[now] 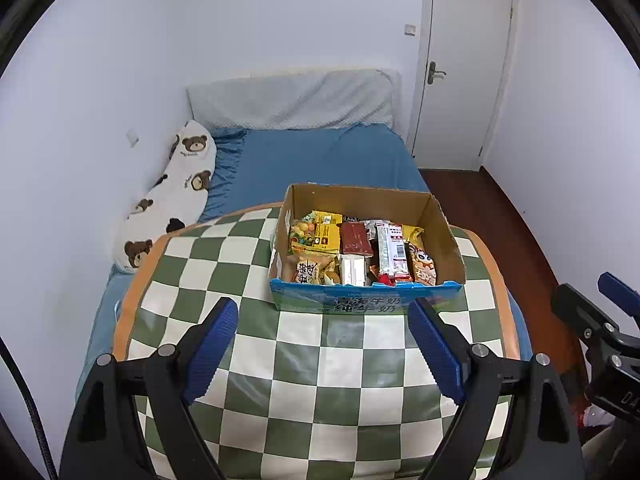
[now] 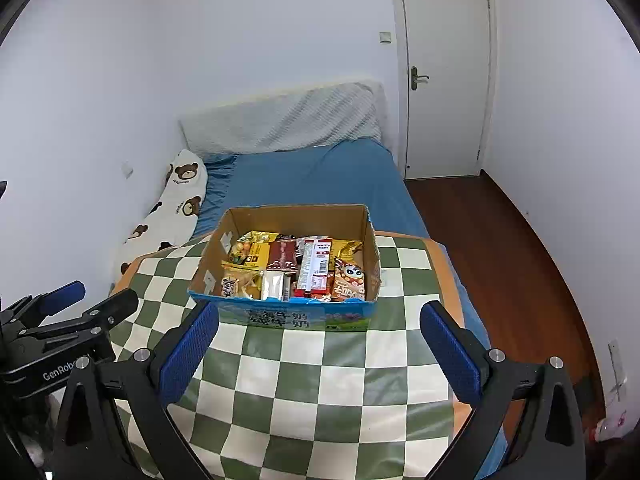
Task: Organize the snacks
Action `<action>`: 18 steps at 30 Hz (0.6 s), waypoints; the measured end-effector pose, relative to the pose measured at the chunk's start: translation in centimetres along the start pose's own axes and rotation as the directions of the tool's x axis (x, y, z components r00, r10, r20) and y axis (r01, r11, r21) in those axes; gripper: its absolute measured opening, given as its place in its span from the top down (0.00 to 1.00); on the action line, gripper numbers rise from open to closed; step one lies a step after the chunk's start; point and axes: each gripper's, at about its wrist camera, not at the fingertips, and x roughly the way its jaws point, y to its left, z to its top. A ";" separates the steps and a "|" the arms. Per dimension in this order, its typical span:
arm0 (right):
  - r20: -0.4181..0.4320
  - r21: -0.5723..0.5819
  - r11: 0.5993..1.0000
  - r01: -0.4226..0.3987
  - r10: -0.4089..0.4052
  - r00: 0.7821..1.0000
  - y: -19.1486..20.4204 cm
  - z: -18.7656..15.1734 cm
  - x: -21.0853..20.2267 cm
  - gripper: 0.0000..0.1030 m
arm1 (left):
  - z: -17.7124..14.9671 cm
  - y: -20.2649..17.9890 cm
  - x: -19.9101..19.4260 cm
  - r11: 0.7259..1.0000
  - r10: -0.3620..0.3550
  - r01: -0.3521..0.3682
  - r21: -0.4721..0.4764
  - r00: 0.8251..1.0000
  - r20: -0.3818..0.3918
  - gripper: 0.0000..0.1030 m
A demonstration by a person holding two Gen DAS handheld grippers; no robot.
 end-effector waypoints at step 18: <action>-0.024 0.018 0.999 0.040 -0.039 0.999 -0.7 -0.3 2.7 0.00 | -0.2 -1.6 1.9 1.000 -0.002 0.001 0.017 1.000 0.010 0.01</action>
